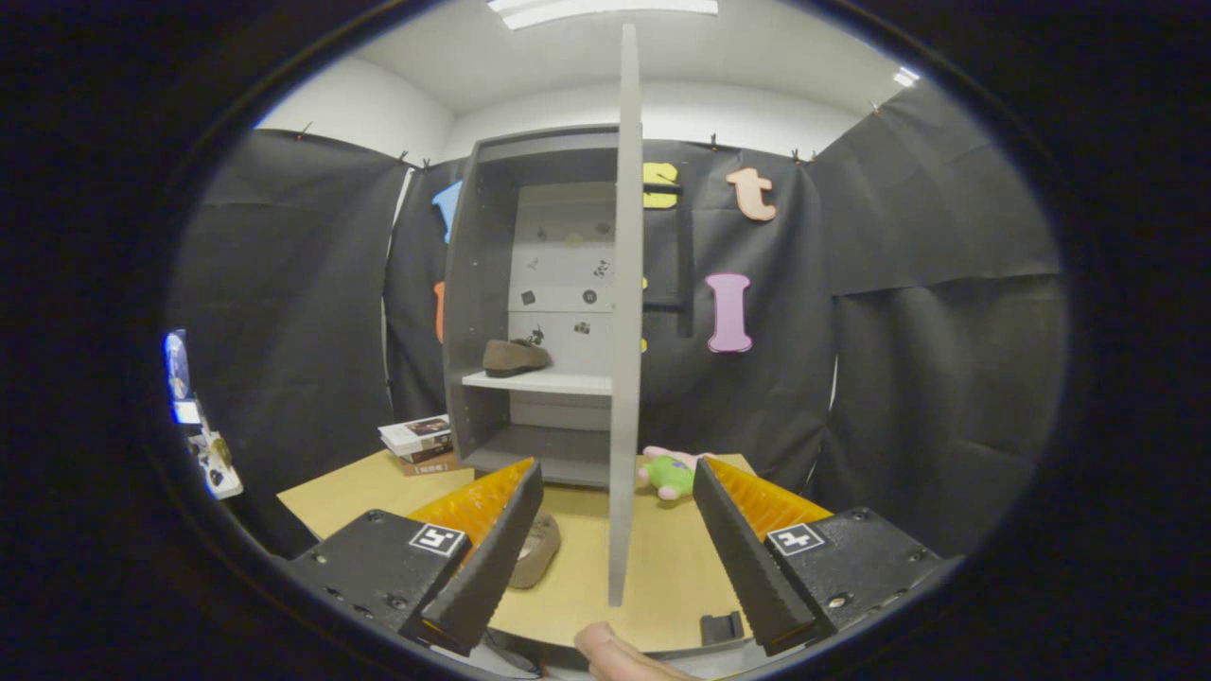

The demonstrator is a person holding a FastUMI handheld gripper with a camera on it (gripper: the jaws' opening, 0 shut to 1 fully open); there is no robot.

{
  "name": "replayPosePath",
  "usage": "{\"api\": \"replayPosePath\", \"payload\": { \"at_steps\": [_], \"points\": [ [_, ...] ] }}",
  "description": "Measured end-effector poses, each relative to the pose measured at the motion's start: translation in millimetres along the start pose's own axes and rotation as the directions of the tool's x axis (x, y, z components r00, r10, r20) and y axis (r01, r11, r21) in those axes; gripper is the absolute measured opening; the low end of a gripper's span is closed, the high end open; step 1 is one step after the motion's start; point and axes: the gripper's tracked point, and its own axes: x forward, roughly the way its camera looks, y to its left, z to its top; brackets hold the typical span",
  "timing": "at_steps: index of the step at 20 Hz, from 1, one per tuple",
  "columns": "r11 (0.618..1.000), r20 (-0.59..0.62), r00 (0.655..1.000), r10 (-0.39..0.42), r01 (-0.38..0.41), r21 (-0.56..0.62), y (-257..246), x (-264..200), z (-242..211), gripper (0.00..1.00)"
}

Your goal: Open the shoe cabinet door, grab the shoes and put them into the shoe cabinet, then close the shoe cabinet door.

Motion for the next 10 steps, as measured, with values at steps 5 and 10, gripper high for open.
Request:
{"api": "replayPosePath", "payload": {
  "at_steps": [5, 10],
  "points": [
    [0.995, 0.077, 0.996, -0.034, 0.041, -0.096, 48.7, 12.4, -32.6, 1.0],
    [0.974, 0.161, 0.986, -0.034, 0.068, -0.215, 110.5, 10.7, -70.0, 1.0]
  ]
}}
